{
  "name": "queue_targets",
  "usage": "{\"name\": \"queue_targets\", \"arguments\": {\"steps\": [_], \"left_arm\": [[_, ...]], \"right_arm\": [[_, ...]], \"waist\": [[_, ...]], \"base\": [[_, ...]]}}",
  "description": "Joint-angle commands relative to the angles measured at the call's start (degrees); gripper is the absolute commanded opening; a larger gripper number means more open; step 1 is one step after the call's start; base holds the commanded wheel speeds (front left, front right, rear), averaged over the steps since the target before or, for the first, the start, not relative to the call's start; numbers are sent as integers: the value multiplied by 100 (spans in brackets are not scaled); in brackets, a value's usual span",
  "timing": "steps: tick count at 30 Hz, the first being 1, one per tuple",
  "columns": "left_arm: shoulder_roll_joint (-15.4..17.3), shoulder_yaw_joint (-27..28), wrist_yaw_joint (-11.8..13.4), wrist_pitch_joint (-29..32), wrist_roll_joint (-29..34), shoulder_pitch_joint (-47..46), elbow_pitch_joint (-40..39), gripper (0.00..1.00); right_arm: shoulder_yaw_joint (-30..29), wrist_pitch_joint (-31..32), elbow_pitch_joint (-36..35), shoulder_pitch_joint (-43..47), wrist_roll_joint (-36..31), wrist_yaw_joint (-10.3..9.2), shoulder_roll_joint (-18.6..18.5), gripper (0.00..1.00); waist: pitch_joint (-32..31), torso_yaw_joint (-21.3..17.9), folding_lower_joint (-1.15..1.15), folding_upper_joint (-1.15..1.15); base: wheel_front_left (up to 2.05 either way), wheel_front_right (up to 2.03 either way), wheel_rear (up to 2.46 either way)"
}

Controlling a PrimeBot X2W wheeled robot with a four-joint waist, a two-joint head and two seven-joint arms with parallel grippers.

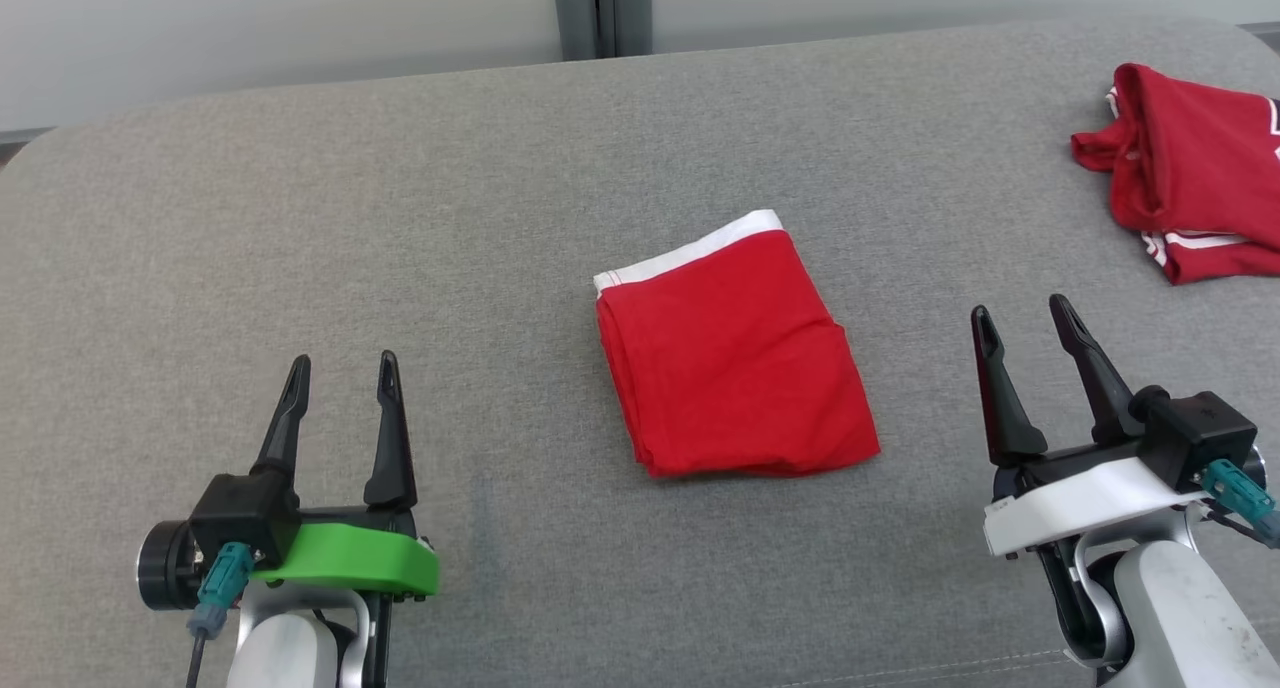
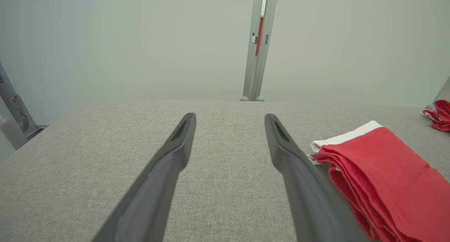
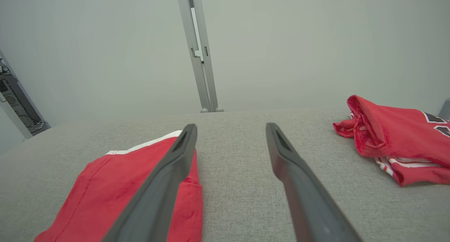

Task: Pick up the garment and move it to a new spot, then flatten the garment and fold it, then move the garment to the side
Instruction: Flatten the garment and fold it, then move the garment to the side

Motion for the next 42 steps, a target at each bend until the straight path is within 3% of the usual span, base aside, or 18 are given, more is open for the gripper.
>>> {"name": "queue_targets", "arguments": {"steps": [1, 24, 42], "left_arm": [[16, 58, -26, 1, 22, 98, -8, 100], [16, 564, -185, 0, 345, 594, -6, 100], [125, 541, -210, 71, 349, 771, -267, 100]], "right_arm": [[-43, -14, -68, 99, -45, -5, -28, 100], [-85, -14, -576, 762, -90, -5, 133, 100], [-241, -14, -344, 908, -179, -5, 222, 100]], "waist": [[-91, -137, 0, 0], [-611, -149, 0, 0], [-780, 57, 0, 0]], "base": [[0, 0, 0], [0, 0, 0], [0, 0, 0]]}}
